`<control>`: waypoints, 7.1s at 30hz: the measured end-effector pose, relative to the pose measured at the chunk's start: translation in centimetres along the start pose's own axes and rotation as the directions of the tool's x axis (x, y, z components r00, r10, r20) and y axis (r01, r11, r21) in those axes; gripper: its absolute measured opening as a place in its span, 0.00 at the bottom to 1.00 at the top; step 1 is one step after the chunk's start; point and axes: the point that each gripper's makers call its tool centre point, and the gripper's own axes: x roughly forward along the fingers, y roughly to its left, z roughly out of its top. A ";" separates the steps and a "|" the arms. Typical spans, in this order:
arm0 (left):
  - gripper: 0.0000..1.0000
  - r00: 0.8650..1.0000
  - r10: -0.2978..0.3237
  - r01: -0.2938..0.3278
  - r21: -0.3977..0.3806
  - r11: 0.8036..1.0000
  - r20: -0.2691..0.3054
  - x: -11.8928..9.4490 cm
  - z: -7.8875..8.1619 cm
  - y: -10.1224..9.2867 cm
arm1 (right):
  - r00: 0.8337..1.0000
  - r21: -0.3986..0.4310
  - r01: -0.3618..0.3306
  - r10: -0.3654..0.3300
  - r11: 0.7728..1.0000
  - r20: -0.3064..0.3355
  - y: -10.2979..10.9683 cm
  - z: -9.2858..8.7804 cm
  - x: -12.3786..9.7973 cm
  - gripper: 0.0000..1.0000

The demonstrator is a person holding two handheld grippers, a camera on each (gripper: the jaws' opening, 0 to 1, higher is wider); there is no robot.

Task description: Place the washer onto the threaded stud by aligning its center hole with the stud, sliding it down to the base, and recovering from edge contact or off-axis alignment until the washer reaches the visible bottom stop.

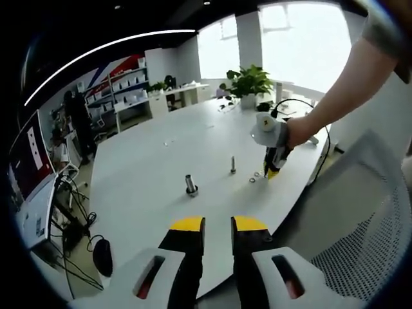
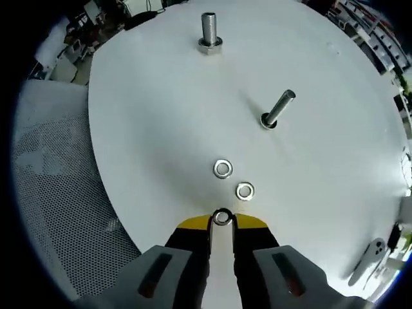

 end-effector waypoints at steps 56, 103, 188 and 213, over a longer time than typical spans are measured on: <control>0.14 0.999 0.001 0.001 -0.043 0.999 0.034 -0.2 0.6 0.3 | 0.978 -0.073 0.098 -0.083 0.992 0.189 -4.7 10.5 -3.5 0.14; 0.13 0.999 0.006 -0.004 -0.058 0.998 0.034 -0.2 0.5 0.6 | 0.997 -0.076 0.048 -0.043 0.996 0.062 -4.8 9.3 1.8 0.14; 0.13 0.998 0.065 -0.065 -0.032 0.997 0.006 -0.4 0.1 1.4 | 0.999 -0.116 -0.023 0.028 0.993 0.040 -2.4 2.2 1.4 0.15; 0.13 0.998 0.067 -0.067 -0.034 0.997 0.005 -0.4 0.1 1.5 | 0.999 -0.093 0.041 -0.043 0.995 -0.015 -2.2 2.1 1.4 0.15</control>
